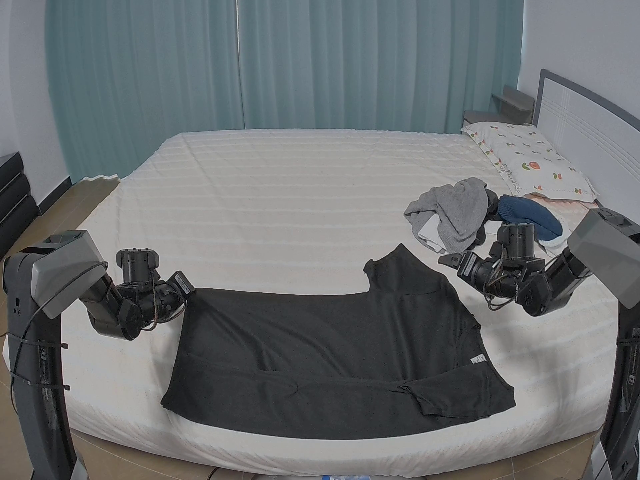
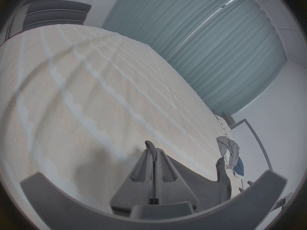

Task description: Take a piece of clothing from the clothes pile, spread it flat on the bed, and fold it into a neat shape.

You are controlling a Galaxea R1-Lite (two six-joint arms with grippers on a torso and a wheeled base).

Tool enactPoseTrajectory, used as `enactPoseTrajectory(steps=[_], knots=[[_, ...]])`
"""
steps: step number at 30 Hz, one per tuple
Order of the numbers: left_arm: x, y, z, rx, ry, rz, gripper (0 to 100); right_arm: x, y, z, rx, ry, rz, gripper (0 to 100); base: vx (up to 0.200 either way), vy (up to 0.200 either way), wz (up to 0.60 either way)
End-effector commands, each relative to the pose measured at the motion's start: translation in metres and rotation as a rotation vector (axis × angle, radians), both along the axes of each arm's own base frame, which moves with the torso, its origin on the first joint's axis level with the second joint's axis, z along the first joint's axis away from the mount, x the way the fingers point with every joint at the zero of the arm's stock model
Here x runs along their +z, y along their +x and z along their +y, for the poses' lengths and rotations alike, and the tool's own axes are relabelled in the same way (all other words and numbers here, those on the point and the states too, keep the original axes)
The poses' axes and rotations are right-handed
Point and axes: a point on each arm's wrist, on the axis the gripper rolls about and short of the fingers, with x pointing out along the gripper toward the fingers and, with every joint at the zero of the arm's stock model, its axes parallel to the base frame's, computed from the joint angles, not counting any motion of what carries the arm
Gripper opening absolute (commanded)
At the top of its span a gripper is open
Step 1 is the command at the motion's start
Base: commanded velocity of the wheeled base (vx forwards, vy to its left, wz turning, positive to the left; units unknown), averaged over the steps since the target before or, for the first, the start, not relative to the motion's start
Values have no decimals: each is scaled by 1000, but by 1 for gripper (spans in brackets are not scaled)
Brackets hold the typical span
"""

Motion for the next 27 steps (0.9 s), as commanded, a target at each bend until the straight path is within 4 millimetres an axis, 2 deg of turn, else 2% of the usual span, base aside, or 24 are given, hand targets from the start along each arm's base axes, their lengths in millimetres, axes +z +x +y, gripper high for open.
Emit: enactPoseTrajectory(steps=[1, 9, 21, 22, 27], knots=[[7, -5, 2, 5, -3, -6, 0, -35, 42, 2, 18, -35, 64, 100, 0, 0, 0], [3, -5, 1, 4, -4, 1, 0, -52, 66, 0, 8, -38, 93, 100, 0, 0, 0], [2, -5, 1, 4, -4, 3, 0, -60, 72, 1, 7, -30, 92, 100, 0, 0, 0], [2, -5, 1, 4, -4, 3, 0, -61, 72, 2, 9, -30, 92, 0, 0, 0, 0], [3, -5, 1, 4, -4, 1, 0, -58, 74, -1, -3, -26, 80, 0, 0, 0, 0]])
